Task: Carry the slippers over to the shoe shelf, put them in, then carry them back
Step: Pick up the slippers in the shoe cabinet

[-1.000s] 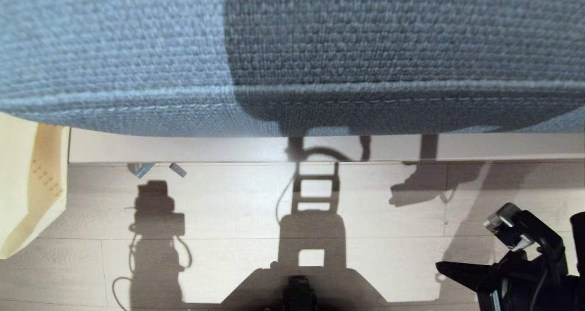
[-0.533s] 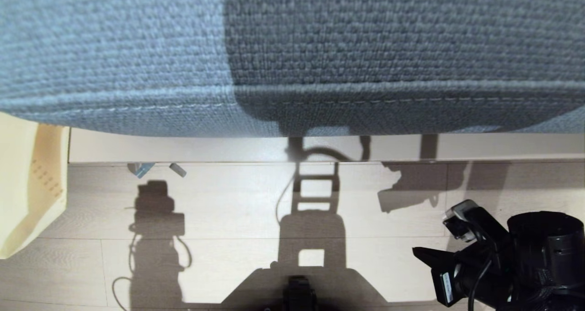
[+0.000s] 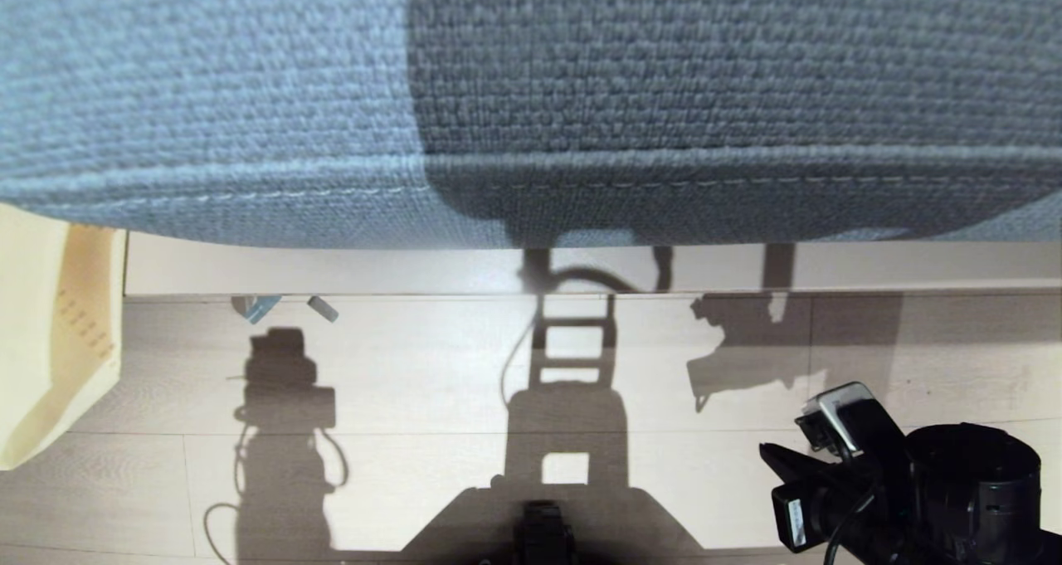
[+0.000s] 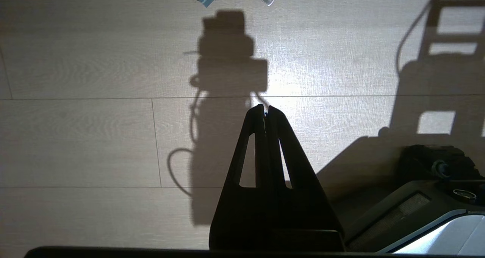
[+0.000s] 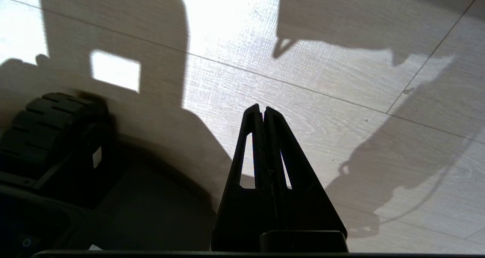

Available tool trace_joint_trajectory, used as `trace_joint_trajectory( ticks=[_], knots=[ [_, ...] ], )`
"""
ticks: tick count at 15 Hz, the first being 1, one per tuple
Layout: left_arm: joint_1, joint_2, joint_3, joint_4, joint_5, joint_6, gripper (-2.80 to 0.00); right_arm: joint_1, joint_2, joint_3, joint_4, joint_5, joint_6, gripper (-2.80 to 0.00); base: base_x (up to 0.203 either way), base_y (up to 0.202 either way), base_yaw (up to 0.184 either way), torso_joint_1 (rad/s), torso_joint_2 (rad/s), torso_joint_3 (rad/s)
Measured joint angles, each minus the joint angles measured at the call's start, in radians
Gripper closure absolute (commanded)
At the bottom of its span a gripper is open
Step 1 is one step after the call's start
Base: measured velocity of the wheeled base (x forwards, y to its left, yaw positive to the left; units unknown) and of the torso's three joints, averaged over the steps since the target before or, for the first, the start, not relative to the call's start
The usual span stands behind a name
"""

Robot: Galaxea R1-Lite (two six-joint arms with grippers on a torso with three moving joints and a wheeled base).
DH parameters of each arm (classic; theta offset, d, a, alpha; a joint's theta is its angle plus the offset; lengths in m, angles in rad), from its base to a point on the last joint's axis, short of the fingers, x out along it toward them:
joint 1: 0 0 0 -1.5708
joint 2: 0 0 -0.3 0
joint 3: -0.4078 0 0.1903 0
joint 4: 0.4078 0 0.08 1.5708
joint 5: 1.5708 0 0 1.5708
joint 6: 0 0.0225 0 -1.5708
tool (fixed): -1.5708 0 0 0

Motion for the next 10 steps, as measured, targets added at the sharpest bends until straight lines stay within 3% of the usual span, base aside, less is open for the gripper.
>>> trace_joint_trajectory(
  ticks=[6, 10],
  knots=[
    [0.000, 0.000, 0.000, 0.001, 0.000, -0.002, 0.00, 0.001, 0.014, 0.006, -0.066, -0.040, -0.002, 0.00, 0.000, 0.000, 0.000, 0.000, 0.00, 0.000],
    [0.000, 0.000, 0.000, 0.002, -0.001, -0.002, 0.00, -0.001, 0.018, -0.008, -0.135, -0.084, -0.009, 0.00, -0.182, 0.000, -0.001, 0.002, 0.00, 0.003]
  ],
)
